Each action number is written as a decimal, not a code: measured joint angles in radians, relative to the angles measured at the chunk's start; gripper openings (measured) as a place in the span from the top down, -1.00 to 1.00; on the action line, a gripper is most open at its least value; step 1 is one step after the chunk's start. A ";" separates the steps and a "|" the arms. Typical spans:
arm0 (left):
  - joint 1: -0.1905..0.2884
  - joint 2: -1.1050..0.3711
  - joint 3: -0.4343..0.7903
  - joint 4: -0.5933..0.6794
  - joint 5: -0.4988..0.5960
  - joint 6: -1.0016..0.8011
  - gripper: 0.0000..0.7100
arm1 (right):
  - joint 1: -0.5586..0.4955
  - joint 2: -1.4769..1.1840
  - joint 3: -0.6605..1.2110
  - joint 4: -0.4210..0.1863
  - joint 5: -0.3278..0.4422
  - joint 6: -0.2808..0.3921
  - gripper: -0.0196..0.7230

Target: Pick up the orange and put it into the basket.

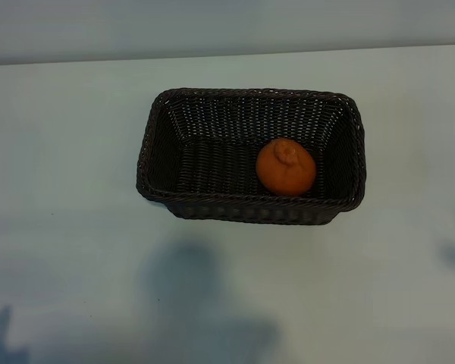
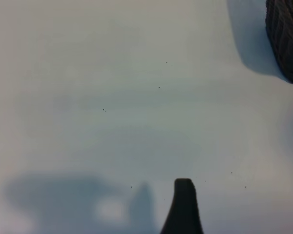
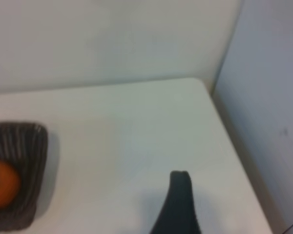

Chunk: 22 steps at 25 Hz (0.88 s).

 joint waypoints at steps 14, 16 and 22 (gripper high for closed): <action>0.000 0.000 0.000 0.000 0.000 0.000 -0.67 | 0.028 -0.349 0.377 -0.029 -0.031 -0.004 -0.62; 0.000 0.000 0.000 0.000 0.000 0.000 -0.67 | 0.028 -0.367 0.429 -0.029 -0.031 -0.005 -0.62; 0.000 0.000 0.000 0.000 0.000 0.000 -0.67 | 0.028 -0.398 0.548 -0.018 -0.050 -0.007 -0.62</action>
